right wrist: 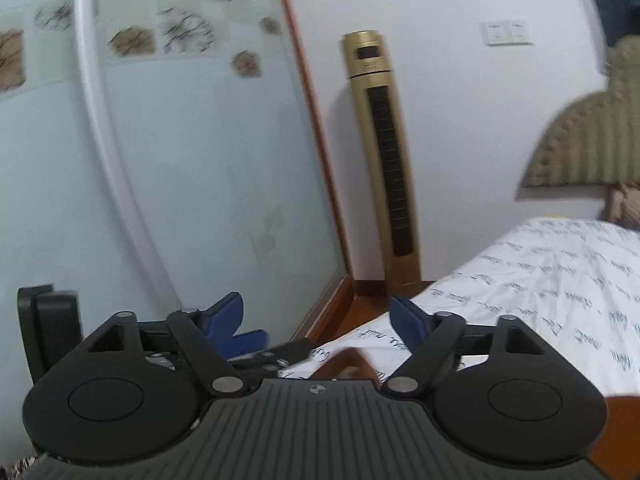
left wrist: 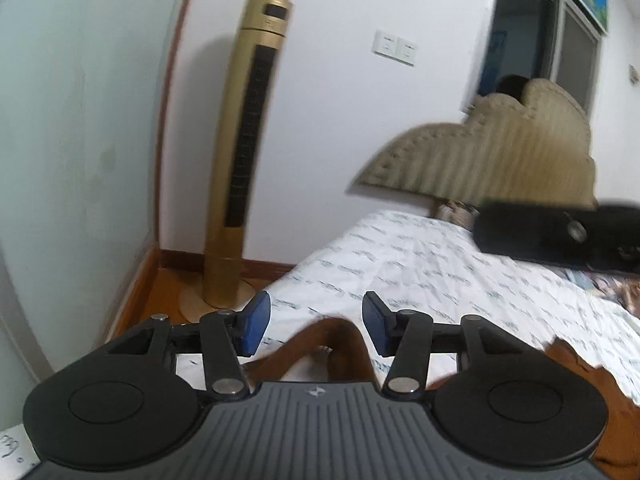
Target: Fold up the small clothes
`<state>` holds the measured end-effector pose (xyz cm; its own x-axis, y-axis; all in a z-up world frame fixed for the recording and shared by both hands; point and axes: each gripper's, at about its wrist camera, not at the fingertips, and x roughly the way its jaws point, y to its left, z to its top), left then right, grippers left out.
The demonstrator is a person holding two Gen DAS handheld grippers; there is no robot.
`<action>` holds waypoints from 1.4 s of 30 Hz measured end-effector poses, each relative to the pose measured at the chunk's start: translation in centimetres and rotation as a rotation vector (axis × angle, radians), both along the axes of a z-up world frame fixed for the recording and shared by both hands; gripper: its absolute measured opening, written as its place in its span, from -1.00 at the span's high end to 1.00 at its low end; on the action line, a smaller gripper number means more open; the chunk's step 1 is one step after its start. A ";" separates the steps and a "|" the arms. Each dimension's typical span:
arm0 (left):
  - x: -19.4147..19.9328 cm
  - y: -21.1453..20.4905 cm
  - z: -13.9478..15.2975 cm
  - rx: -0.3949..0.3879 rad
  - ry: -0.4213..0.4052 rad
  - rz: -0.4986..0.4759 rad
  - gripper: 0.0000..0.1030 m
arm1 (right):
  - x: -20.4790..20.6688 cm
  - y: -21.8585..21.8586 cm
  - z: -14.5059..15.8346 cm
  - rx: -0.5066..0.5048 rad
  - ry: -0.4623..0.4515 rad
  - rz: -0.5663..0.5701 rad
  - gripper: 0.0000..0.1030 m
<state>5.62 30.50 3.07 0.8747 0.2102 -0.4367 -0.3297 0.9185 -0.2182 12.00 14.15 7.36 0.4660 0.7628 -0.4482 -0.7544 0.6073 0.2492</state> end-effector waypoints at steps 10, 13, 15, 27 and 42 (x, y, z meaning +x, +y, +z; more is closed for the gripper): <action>-0.7 4.8 -3.1 -0.114 0.115 0.064 -0.01 | 3.4 1.8 -7.1 -0.180 0.087 -0.070 -0.39; -1.1 4.6 -4.8 -0.151 0.149 0.047 -0.01 | 5.0 6.9 -8.6 -0.350 0.012 0.006 -0.38; -2.1 3.1 -6.1 -0.116 0.160 0.038 -0.10 | 5.5 10.2 -9.5 -0.469 -0.062 0.072 -0.35; -2.7 -0.7 -8.5 -0.109 0.151 -0.002 -0.35 | 4.3 18.4 -12.0 -0.858 -0.400 0.470 -0.11; -2.3 -1.1 -9.2 -0.100 0.139 -0.012 -0.54 | 5.7 21.2 -14.0 -0.977 -0.267 0.750 0.21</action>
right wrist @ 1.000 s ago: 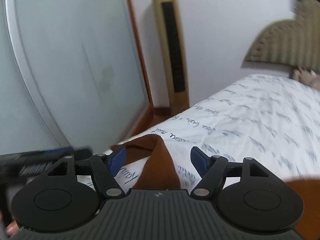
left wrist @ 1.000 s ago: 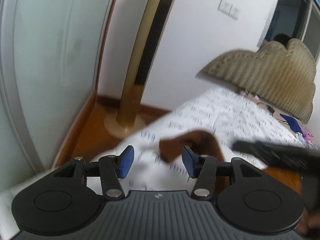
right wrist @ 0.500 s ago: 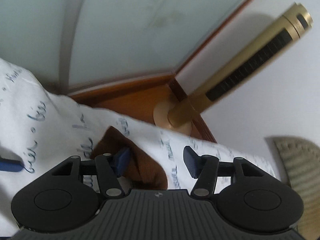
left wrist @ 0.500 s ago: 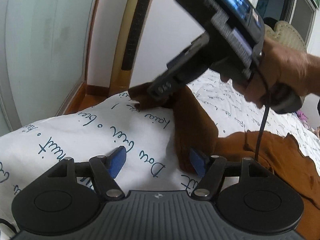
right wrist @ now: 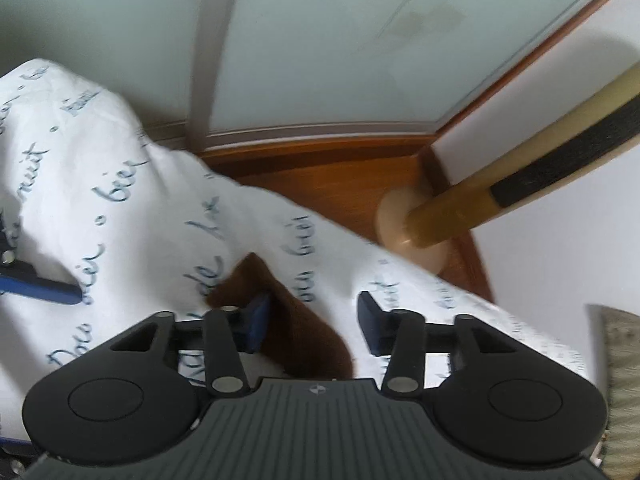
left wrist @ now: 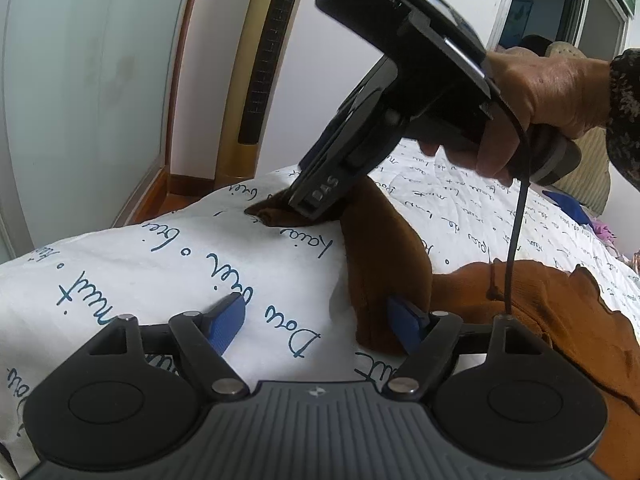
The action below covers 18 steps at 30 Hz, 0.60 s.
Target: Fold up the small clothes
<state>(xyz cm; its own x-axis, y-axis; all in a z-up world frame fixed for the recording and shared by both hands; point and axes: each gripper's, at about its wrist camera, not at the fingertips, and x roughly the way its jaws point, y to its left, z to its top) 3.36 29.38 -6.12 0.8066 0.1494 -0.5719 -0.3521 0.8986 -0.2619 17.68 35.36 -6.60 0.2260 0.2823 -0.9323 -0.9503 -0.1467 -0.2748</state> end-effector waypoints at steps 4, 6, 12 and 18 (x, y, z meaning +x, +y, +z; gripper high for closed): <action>0.0 -0.2 -0.2 0.008 -0.001 -0.003 -0.55 | 0.5 0.1 0.0 -0.017 0.097 -0.056 0.48; 0.0 -0.2 -0.3 0.007 -0.002 -0.003 -0.55 | 1.2 -0.2 0.1 0.002 0.121 -0.119 0.73; -0.1 0.1 -0.3 -0.010 -0.002 0.000 -0.56 | 1.5 -3.4 2.9 0.194 0.221 -0.259 0.82; 0.1 0.2 0.2 -0.017 0.009 0.013 -0.56 | 2.0 -8.5 6.7 0.429 0.206 -0.458 0.84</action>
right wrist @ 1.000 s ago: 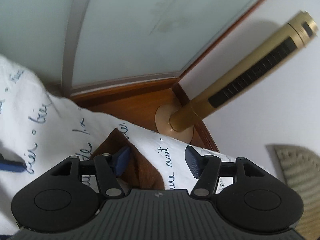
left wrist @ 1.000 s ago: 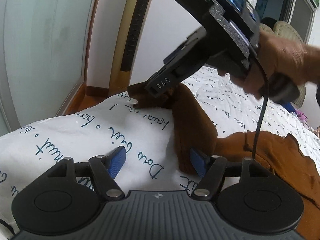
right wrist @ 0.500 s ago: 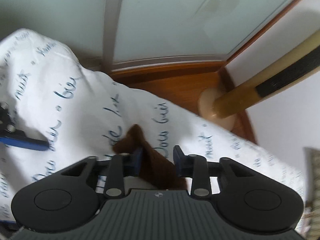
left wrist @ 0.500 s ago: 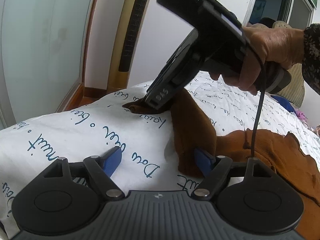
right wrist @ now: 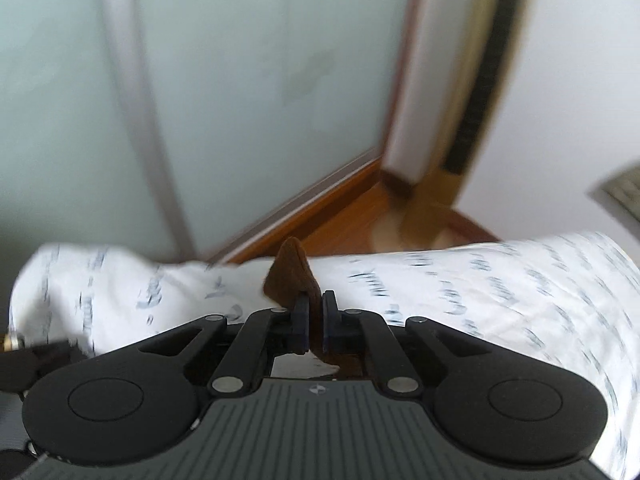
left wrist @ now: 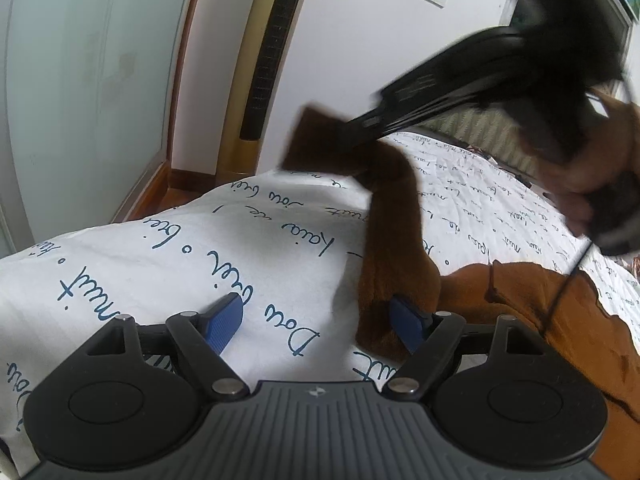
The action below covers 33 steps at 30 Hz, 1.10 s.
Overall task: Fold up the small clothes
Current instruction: 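Carry the sleeve with the right tool across onto the sweater body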
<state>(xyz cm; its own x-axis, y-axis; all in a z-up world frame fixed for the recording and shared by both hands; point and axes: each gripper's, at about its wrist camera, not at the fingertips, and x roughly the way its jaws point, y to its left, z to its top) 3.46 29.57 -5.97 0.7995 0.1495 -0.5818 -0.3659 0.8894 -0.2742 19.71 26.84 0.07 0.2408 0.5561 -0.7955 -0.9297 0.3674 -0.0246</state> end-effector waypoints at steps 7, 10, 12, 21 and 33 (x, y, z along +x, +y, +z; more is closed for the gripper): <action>1.1 -1.8 1.1 -0.009 0.014 -0.045 -0.56 | -0.3 -8.9 6.1 0.245 -0.038 -0.241 0.84; 1.7 -4.1 1.9 -0.038 0.004 -0.123 -0.56 | -0.9 -12.8 8.3 0.343 -0.050 -0.325 0.84; 2.2 -6.2 2.4 -0.018 -0.008 -0.168 -0.56 | -1.7 -15.5 9.6 0.411 -0.051 -0.365 0.84; 9.2 -13.2 1.4 0.118 0.076 -0.072 -0.57 | -6.5 -30.0 12.2 0.689 -0.161 -0.642 0.84; 10.5 -17.7 -0.1 0.126 0.092 -0.017 -0.57 | -5.6 -47.9 10.2 0.725 -0.273 -0.953 0.84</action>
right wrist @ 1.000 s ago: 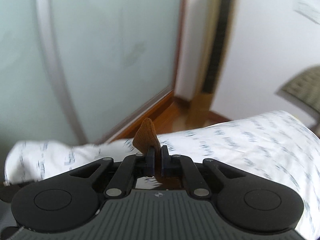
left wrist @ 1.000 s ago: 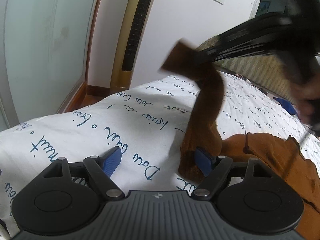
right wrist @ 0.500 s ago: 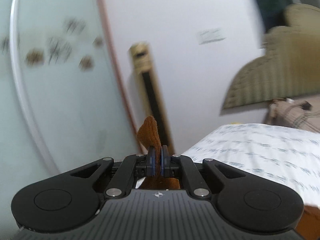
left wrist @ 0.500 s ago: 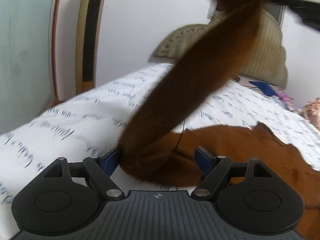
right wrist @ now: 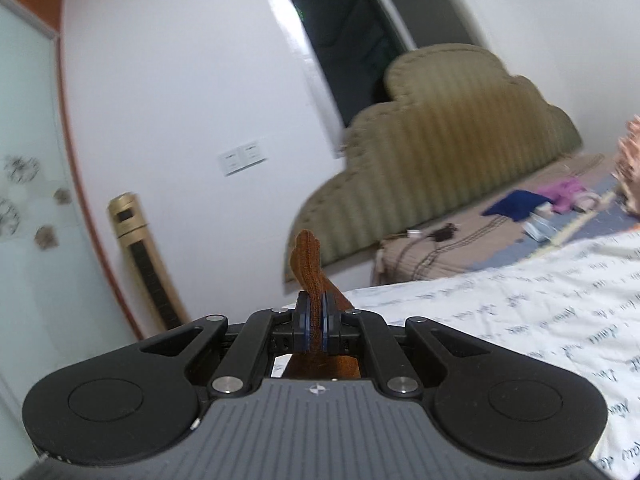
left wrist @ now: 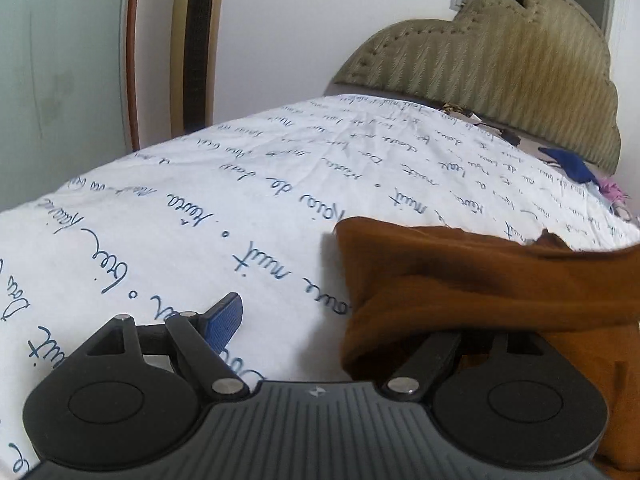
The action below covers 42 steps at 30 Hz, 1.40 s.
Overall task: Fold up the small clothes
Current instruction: 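Carry the sleeve with the right tool across onto the sweater body, then lower the sleeve onto the sweater body and open the right tool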
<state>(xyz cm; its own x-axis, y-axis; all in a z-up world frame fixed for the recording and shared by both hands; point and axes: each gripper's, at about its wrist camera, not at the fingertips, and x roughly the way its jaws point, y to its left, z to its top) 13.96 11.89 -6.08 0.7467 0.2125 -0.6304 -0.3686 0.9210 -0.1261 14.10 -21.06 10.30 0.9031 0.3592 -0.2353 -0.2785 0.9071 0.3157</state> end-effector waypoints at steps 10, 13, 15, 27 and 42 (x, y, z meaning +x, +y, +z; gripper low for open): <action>-1.4 -0.1 -0.4 0.089 0.036 -0.026 -0.65 | -0.2 -9.0 -11.4 0.056 0.277 -0.164 0.84; -1.9 -0.2 -0.2 0.121 0.041 -0.027 -0.69 | -0.9 -10.7 -14.7 0.114 0.335 -0.209 0.84; -2.4 -0.4 -0.2 0.129 0.033 -0.038 -0.69 | -1.3 -11.4 -16.1 0.128 0.365 -0.226 0.84; -8.3 -2.7 2.8 0.194 0.024 -0.279 -0.67 | -5.4 -11.1 -16.4 0.135 0.391 -0.211 0.83; 5.1 -1.6 -1.5 0.175 0.102 -0.206 -0.90 | -7.9 -10.4 -14.2 0.069 0.397 -0.237 0.53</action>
